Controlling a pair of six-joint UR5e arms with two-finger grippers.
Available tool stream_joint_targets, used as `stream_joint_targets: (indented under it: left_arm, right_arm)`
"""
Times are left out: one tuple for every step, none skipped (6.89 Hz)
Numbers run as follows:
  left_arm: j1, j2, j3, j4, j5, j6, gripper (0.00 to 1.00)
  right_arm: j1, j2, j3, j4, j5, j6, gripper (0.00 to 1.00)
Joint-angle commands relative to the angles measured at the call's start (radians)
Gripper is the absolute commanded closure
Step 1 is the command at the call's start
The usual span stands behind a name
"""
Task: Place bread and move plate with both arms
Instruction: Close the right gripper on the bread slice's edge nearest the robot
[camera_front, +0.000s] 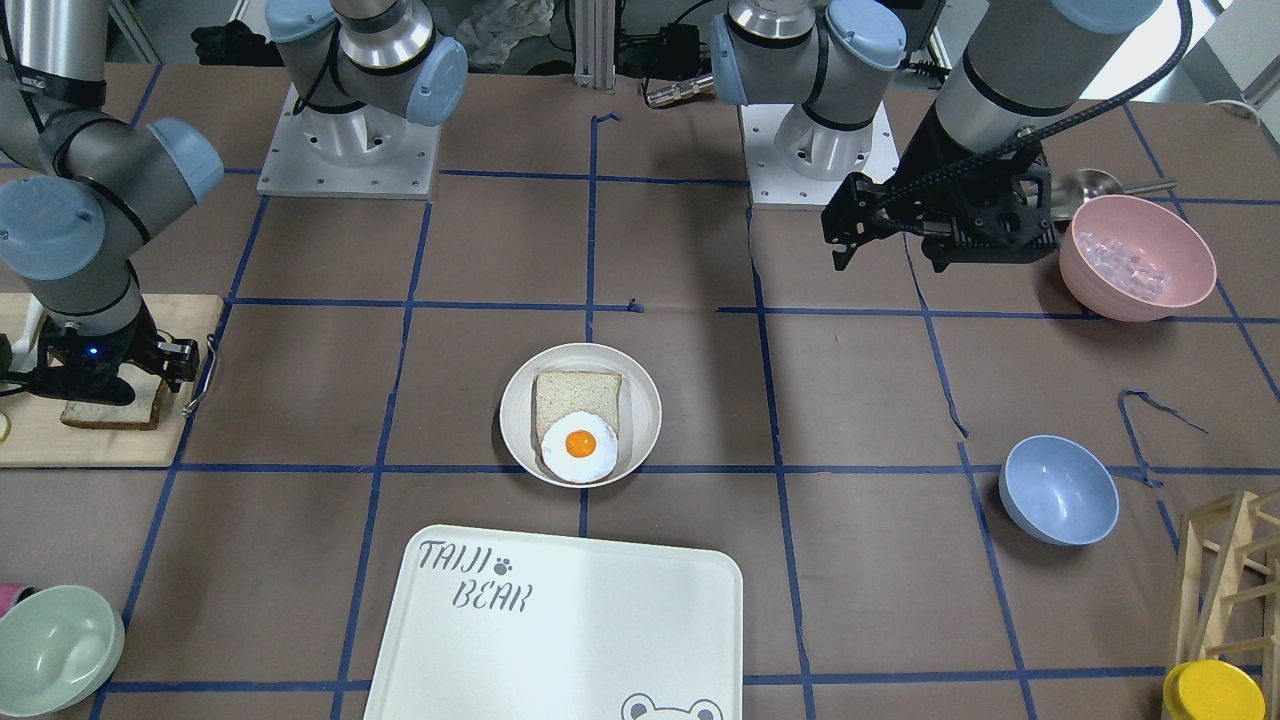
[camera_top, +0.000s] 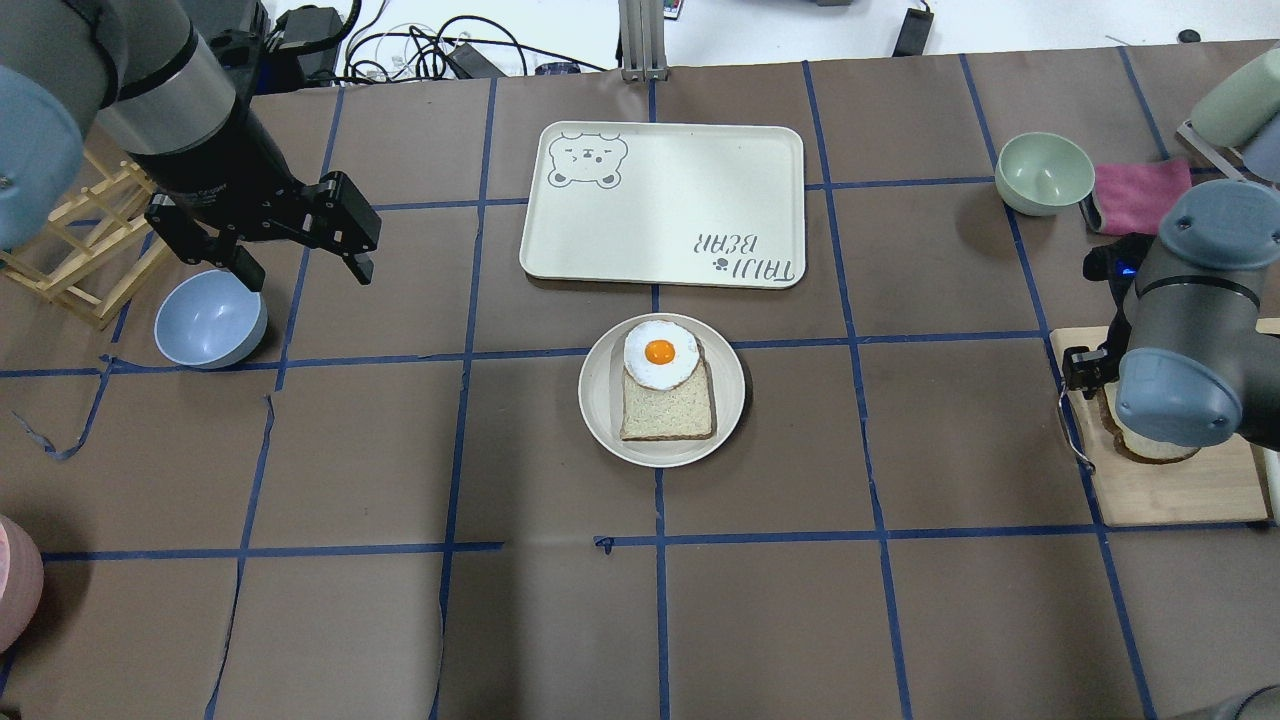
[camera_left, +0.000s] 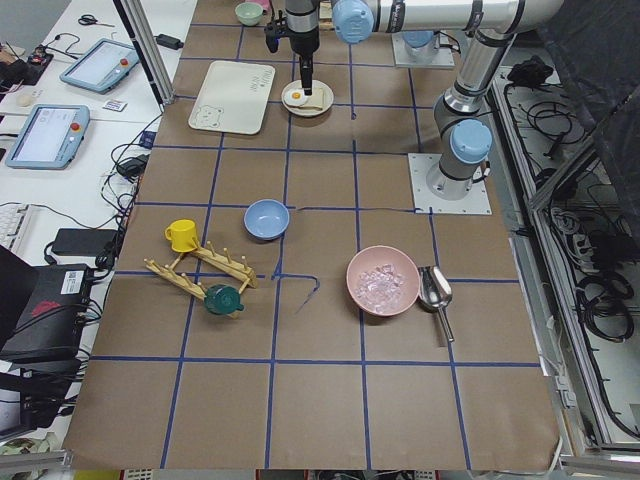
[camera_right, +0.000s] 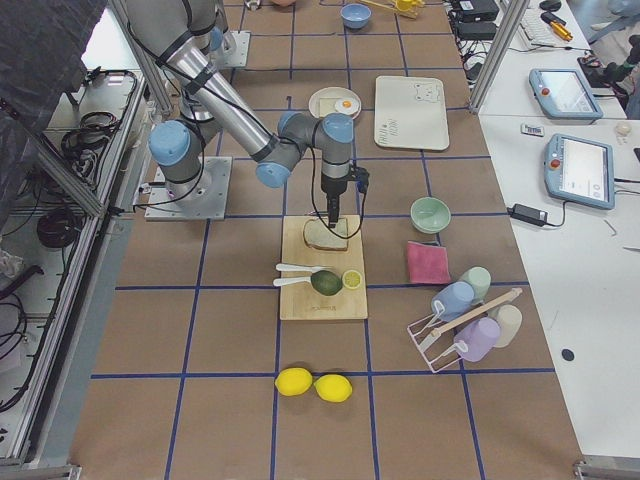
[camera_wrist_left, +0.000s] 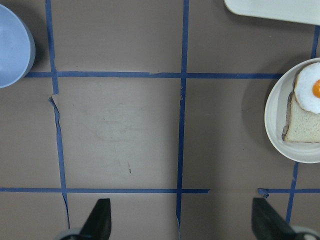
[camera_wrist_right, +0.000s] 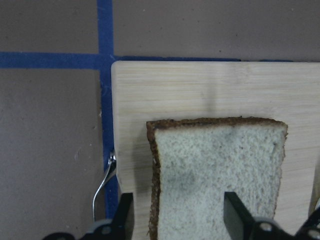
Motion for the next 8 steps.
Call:
stream_joint_targets:
  left_arm:
    - [0.0, 0.0, 0.0, 0.0, 0.0, -0.001, 0.0]
    - [0.0, -0.001, 0.0, 0.0, 0.0, 0.0, 0.0]
    - [0.0, 0.0, -0.002, -0.001, 0.0, 0.0, 0.0]
    - [0.0, 0.0, -0.002, 0.0, 0.0, -0.001, 0.0]
    - [0.0, 0.0, -0.002, 0.0, 0.0, 0.0, 0.0]
    - [0.0, -0.003, -0.002, 0.002, -0.001, 0.0, 0.0]
    - [0.0, -0.003, -0.002, 0.002, -0.001, 0.0, 0.0]
    - [0.0, -0.003, -0.002, 0.002, -0.001, -0.001, 0.0]
  right_arm:
    - [0.0, 0.005, 0.002, 0.006, -0.007, 0.001, 0.47]
    - [0.0, 0.005, 0.01, 0.008, -0.007, 0.004, 0.48]
    - [0.0, 0.005, 0.02, 0.008, -0.007, 0.005, 0.48]
    - [0.0, 0.005, 0.022, 0.006, -0.007, 0.007, 0.48]
    - [0.0, 0.005, 0.023, 0.006, -0.007, 0.005, 0.48]
    - [-0.002, 0.005, 0.022, 0.008, -0.008, 0.002, 0.57]
    - [-0.008, 0.005, 0.023, 0.008, -0.008, 0.001, 0.68]
    - [-0.008, 0.005, 0.023, 0.008, -0.008, 0.001, 0.73]
